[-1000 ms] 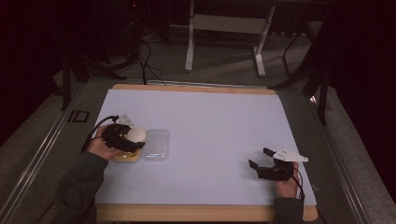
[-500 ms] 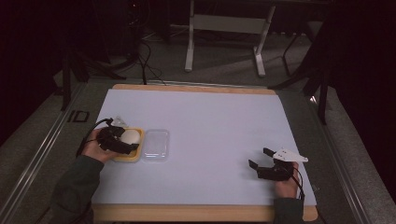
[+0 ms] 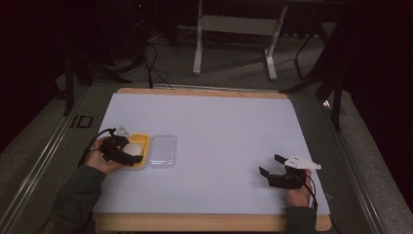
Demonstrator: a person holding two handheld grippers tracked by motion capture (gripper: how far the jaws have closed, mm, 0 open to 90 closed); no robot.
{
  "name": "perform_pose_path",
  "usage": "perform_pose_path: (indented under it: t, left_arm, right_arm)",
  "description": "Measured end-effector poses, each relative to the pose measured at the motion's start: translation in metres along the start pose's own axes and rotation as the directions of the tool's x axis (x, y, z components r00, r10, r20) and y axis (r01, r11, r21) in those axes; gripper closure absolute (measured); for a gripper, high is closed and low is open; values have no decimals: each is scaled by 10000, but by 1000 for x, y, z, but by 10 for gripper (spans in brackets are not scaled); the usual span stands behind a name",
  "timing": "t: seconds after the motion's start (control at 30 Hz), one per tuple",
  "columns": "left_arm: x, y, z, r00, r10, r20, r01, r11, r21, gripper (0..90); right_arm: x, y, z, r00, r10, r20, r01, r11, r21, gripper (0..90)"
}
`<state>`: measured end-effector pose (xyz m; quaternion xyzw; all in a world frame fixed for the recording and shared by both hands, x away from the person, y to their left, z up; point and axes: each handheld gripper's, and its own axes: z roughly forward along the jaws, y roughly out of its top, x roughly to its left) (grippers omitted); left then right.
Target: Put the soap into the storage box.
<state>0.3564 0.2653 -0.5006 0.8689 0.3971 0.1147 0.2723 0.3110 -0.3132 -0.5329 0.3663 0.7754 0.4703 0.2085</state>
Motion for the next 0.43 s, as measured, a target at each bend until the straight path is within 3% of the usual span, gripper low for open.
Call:
perform_pose_path:
  t: [0.17,0.3,0.33,0.43]
  left_arm:
    - [-1,1,-9,9995,33,-325,-43,9995,-323,119]
    - [-1,-1,-20,9984,-183,-528,134,9956,-922,102]
    - [-3,-1,-23,9973,-260,-691,181,9935,-1124,103]
    - [-10,-3,-35,9978,-293,-602,176,9822,-1868,125]
  right_arm:
    - [0,0,0,10000,-19,-14,19,10000,7,149]
    - [0,0,0,10000,-26,-6,26,10000,14,149]
    - [0,0,0,10000,-30,-5,30,10000,12,149]
    - [0,0,1,10000,93,19,-93,9999,104,148]
